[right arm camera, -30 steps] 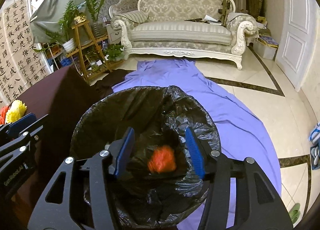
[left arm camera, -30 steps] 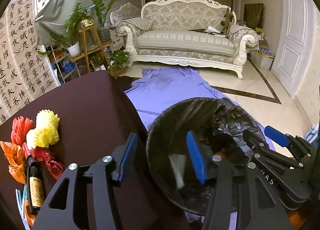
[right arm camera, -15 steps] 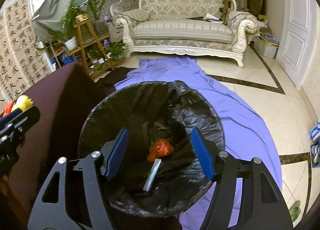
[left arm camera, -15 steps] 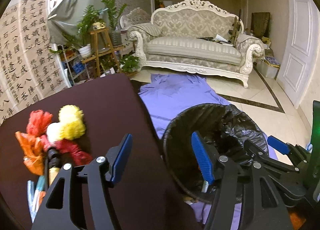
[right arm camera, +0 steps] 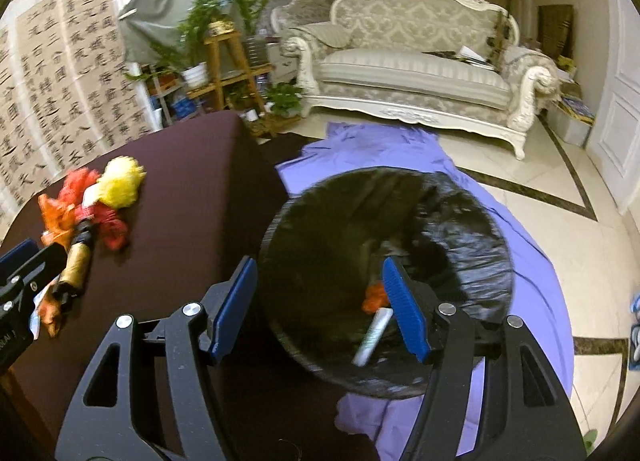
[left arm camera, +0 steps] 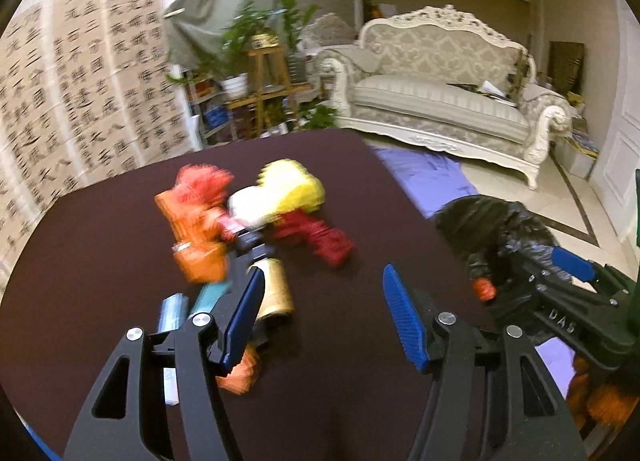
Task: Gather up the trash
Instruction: 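Move both open tools back over the trash on the table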
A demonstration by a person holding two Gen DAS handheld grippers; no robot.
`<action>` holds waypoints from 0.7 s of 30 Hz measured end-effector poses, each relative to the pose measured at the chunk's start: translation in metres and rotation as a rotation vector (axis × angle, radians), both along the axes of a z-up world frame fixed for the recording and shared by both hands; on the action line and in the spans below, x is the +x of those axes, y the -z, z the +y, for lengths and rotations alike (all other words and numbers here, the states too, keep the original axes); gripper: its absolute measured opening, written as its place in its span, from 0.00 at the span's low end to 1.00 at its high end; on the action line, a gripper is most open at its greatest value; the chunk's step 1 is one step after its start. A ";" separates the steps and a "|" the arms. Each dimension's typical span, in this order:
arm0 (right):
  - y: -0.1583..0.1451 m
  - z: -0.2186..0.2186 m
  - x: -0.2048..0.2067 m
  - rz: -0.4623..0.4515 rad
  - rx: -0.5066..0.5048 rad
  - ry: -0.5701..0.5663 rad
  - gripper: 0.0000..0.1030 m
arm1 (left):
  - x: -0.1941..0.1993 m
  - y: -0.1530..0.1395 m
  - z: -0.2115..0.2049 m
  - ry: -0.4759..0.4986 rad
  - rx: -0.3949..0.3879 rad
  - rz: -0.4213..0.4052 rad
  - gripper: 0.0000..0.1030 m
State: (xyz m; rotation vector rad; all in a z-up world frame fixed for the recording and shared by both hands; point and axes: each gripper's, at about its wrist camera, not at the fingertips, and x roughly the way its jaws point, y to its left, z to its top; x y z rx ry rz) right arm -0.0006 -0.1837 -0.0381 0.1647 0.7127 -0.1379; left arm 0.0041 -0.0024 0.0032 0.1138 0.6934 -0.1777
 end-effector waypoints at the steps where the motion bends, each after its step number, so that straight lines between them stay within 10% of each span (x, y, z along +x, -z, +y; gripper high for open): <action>1: -0.001 0.007 0.000 -0.001 -0.001 -0.015 0.62 | -0.003 0.000 0.010 -0.019 -0.001 0.001 0.59; 21: -0.015 0.169 -0.004 0.008 -0.044 -0.354 0.62 | -0.038 0.022 0.179 -0.365 -0.008 0.040 0.59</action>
